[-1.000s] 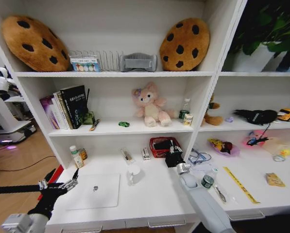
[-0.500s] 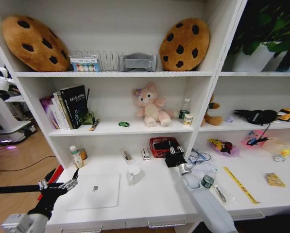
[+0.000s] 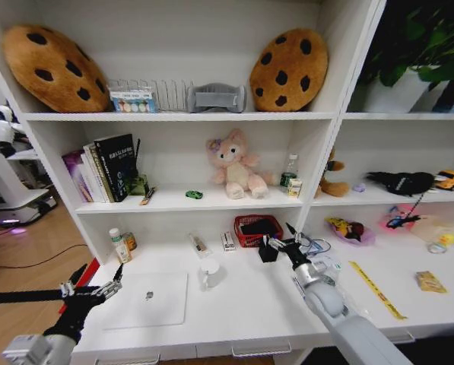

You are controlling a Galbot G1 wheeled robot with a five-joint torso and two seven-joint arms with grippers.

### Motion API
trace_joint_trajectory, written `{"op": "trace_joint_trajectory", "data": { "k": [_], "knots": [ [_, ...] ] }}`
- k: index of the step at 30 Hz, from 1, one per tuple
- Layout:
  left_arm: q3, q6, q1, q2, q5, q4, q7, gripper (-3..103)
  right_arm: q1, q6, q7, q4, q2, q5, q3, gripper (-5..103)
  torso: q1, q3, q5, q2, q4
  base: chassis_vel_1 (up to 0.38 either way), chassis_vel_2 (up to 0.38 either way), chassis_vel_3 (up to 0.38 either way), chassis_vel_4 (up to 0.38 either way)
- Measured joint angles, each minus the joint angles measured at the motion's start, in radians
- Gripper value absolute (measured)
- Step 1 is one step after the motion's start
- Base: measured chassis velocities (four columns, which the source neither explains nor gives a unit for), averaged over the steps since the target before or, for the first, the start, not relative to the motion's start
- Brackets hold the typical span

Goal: Organize the objects on the table.

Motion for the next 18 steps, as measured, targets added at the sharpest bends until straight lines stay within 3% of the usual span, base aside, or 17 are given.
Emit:
{"op": "trace_joint_trajectory", "data": {
  "k": [2, 3, 5, 11, 18],
  "knots": [
    [0.0, 0.0, 0.0, 0.0, 0.0, 0.0, 0.0, 100, -0.125, -0.162, 0.087, 0.133, -0.002, 0.104, 0.07, 100, 0.0, 0.0, -0.0003, 0.0, 0.0003, 0.0, 0.0, 0.0, 0.0],
    [0.0, 0.0, 0.0, 0.0, 0.0, 0.0, 0.0, 100, -0.125, -0.162, 0.087, 0.133, -0.002, 0.104, 0.07, 100, 0.0, 0.0, -0.0003, 0.0, 0.0003, 0.0, 0.0, 0.0, 0.0],
    [0.0, 0.0, 0.0, 0.0, 0.0, 0.0, 0.0, 100, -0.216, -0.286, 0.136, 0.214, 0.002, 0.234, 0.125, 100, 0.0, 0.0, -0.0002, 0.0, 0.0005, 0.0, 0.0, 0.0, 0.0],
    [0.0, 0.0, 0.0, 0.0, 0.0, 0.0, 0.0, 100, -0.277, -0.362, 0.111, 0.201, 0.005, 0.263, 0.19, 100, 0.0, 0.0, 0.0, 0.0, 0.0005, 0.0, 0.0, 0.0, 0.0],
    [0.0, 0.0, 0.0, 0.0, 0.0, 0.0, 0.0, 100, -0.223, -0.396, -0.062, 0.025, -0.018, 0.228, 0.227, 100, 0.0, 0.0, 0.0001, 0.0, 0.0006, 0.0, 0.0, 0.0, 0.0]
  ]
}}
